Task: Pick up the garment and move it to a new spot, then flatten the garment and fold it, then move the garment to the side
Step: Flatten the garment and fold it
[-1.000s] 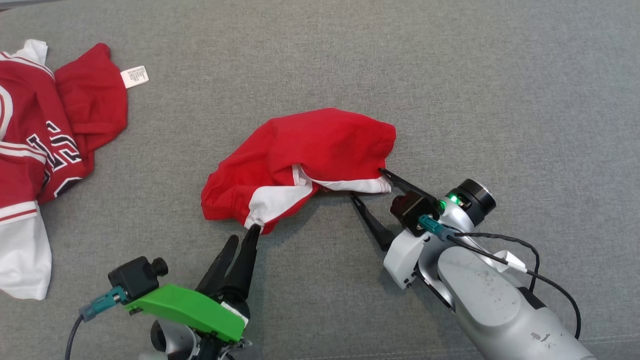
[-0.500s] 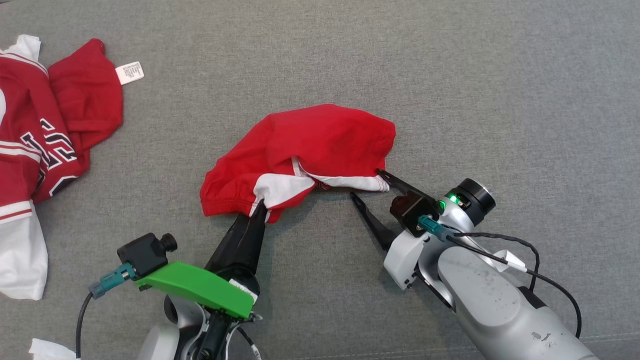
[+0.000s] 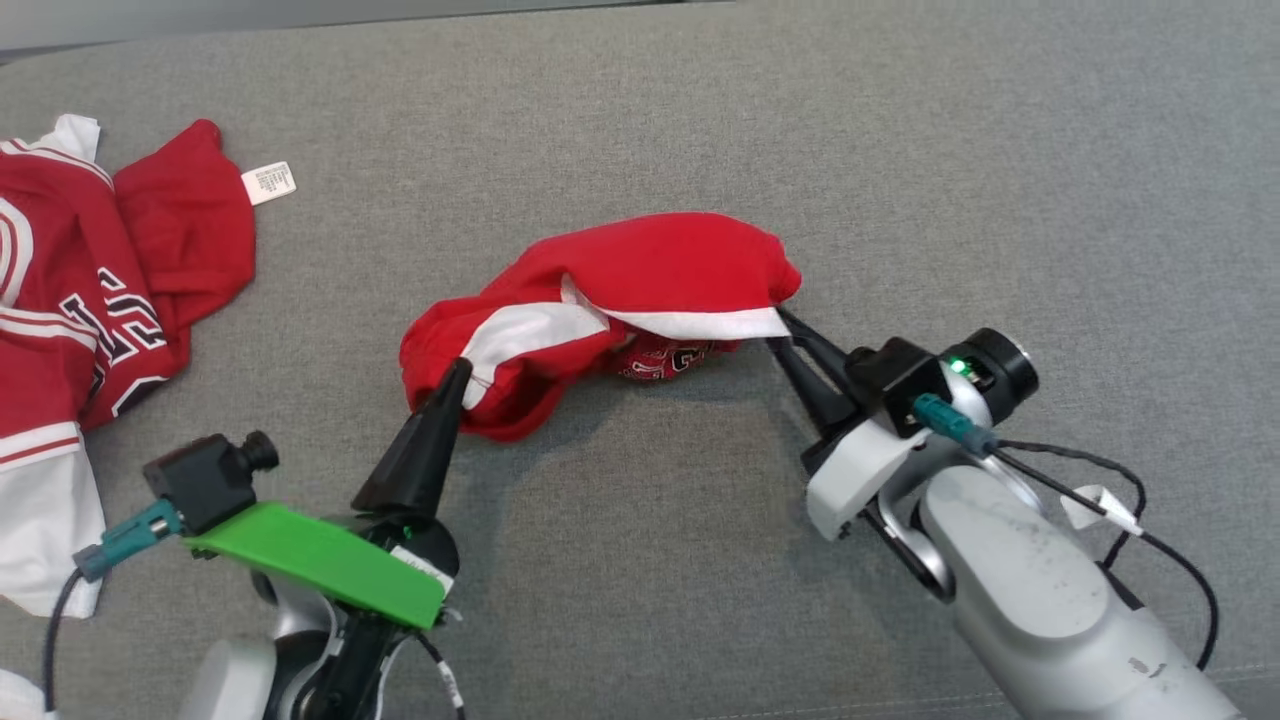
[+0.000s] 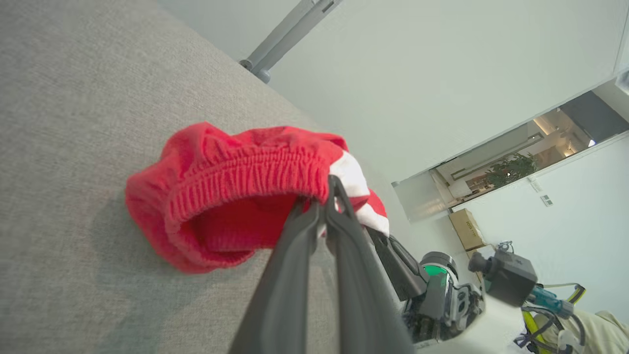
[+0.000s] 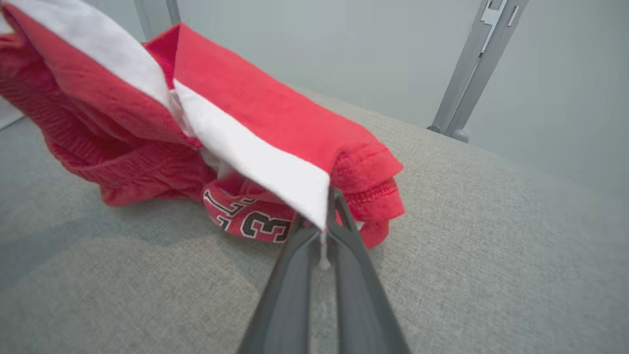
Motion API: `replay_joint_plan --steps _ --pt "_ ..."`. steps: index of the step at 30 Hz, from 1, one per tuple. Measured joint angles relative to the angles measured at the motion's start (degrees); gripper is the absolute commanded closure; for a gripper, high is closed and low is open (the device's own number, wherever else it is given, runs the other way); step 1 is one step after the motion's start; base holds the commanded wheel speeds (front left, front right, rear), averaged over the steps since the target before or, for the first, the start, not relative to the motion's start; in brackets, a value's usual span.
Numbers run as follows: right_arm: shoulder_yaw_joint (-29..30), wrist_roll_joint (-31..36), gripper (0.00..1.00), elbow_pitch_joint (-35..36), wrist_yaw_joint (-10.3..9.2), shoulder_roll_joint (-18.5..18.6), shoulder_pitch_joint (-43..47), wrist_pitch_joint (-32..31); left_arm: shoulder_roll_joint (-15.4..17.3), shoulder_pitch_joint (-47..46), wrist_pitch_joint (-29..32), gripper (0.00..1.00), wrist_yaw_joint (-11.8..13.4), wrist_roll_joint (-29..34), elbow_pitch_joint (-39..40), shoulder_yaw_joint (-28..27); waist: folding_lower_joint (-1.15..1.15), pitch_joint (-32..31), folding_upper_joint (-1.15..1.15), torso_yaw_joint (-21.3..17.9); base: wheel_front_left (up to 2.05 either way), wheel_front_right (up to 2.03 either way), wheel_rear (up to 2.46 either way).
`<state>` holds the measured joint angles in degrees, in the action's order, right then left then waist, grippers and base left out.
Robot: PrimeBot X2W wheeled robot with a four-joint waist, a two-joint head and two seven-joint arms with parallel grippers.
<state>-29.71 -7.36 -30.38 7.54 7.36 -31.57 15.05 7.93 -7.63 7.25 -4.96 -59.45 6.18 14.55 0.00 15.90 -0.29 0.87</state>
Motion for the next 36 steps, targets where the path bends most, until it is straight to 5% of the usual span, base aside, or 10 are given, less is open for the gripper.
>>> replay_joint_plan --steps 8,17,25,36 --pt "2.55 -10.11 1.0 15.32 0.0 8.32 2.93 -5.15 8.45 4.32 7.9 1.0 3.79 -0.14 17.12 -2.19 0.0 -4.22 0.0 -1.55 0.0 0.0 0.0" --pt "14.8 -27.47 1.0 38.15 0.0 16.45 3.08 -18.97 14.33 2.57 15.51 1.0 8.94 -0.81 32.25 -5.58 0.0 -6.35 0.0 -6.38 0.0 0.0 0.0" --pt "23.72 -31.45 1.0 40.98 0.08 18.84 1.93 -26.66 17.56 -2.91 18.2 1.0 11.29 -1.66 34.09 -10.62 0.0 -2.37 0.0 -9.41 0.0 0.0 0.0" --pt "20.05 -29.52 1.0 38.5 0.01 16.16 5.53 -25.51 16.69 -3.75 18.81 1.0 12.37 -1.62 29.83 -8.69 0.0 3.24 0.0 -11.39 0.0 0.0 0.0"
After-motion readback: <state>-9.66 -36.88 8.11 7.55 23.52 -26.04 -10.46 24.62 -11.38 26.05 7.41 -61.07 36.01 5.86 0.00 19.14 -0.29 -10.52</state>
